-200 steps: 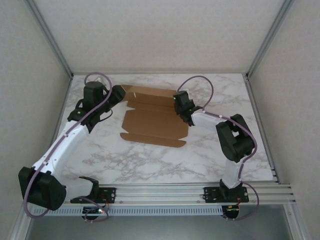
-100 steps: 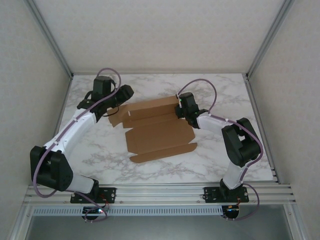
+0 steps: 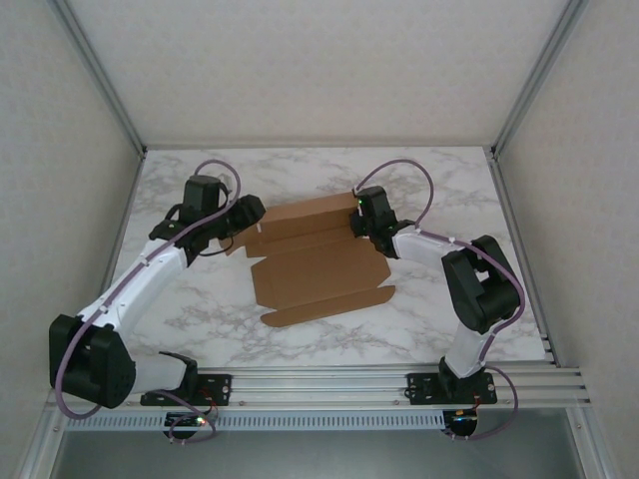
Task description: Fold the paper box
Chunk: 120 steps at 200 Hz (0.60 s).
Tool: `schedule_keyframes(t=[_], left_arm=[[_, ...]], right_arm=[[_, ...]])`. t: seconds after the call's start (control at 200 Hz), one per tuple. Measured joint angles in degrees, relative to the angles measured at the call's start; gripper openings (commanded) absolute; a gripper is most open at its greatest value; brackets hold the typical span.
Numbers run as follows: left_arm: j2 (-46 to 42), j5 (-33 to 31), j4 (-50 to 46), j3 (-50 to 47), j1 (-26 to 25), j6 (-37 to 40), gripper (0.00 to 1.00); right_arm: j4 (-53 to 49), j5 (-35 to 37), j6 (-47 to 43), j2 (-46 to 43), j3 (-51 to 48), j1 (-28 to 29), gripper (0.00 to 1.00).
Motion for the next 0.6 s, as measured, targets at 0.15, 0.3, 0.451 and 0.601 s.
schedule_keyframes(t=[0.15,0.3,0.451,0.601], left_arm=[[0.57,1.20,2.03,-2.64,-0.15,-1.09,0.54],[1.44,1.92,5.35,-3.67,-0.52,-2.78,0.54],[2.91,2.08,8.87,-4.37,-0.59,-4.35,0.50],[4.90,2.12,12.72,-4.70,-0.57,-5.18,0.45]], right_arm=[[0.02,0.26,0.46,0.04,-0.02,0.07,0.11],[0.04,0.33,1.05,0.11,-0.02,0.07,0.11],[0.22,0.17,1.55,0.17,-0.02,0.07,0.11],[0.24,-0.17,2.01,0.22,-0.02,0.04,0.11]])
